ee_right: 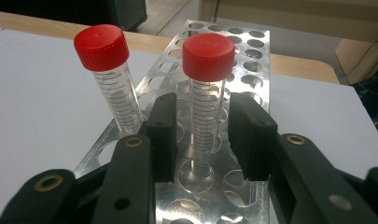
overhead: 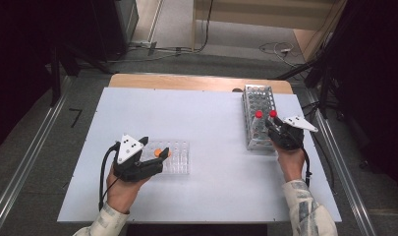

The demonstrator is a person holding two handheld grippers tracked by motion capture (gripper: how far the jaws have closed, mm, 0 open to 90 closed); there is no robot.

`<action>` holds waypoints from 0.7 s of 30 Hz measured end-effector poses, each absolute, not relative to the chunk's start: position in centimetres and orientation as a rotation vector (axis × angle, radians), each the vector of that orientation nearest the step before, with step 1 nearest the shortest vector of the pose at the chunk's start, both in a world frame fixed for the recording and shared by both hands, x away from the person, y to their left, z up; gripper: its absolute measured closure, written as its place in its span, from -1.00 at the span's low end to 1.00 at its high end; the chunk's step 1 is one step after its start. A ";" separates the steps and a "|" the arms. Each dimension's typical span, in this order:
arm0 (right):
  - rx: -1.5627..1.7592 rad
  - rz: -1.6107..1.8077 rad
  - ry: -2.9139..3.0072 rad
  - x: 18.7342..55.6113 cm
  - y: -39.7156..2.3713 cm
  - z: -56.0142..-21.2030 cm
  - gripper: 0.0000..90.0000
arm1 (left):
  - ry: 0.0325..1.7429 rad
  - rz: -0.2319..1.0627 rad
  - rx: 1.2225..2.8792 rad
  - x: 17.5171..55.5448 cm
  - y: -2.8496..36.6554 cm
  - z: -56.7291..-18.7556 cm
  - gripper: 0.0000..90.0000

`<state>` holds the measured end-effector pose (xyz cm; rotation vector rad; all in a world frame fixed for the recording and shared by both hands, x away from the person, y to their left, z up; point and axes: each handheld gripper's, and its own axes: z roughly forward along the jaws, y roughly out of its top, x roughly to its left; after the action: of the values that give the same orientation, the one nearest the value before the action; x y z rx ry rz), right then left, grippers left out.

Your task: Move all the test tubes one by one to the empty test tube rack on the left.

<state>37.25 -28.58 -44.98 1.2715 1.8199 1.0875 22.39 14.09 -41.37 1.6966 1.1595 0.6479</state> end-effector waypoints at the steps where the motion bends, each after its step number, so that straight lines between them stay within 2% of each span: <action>1: 1.275 1.091 1.818 37.4 -28.6 -45.0 0.37 | 1.158 0.648 1.696 22.4 14.1 -41.4 -0.41; 7: 1.288 1.104 1.827 37.8 -28.7 -45.3 0.55 | 1.157 0.648 1.698 22.4 14.0 -41.4 -0.41; 13: 1.280 1.122 1.804 37.6 -28.8 -45.0 0.57 | 1.154 0.639 1.704 22.4 13.9 -41.5 -0.45; 21: 1.234 1.176 1.746 36.4 -29.0 -42.3 0.58 | 1.154 0.640 1.704 22.4 14.0 -41.4 -0.49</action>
<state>36.41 -29.04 -42.34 1.2338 1.7457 1.1761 22.45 13.97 -41.44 1.7042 1.1537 0.6401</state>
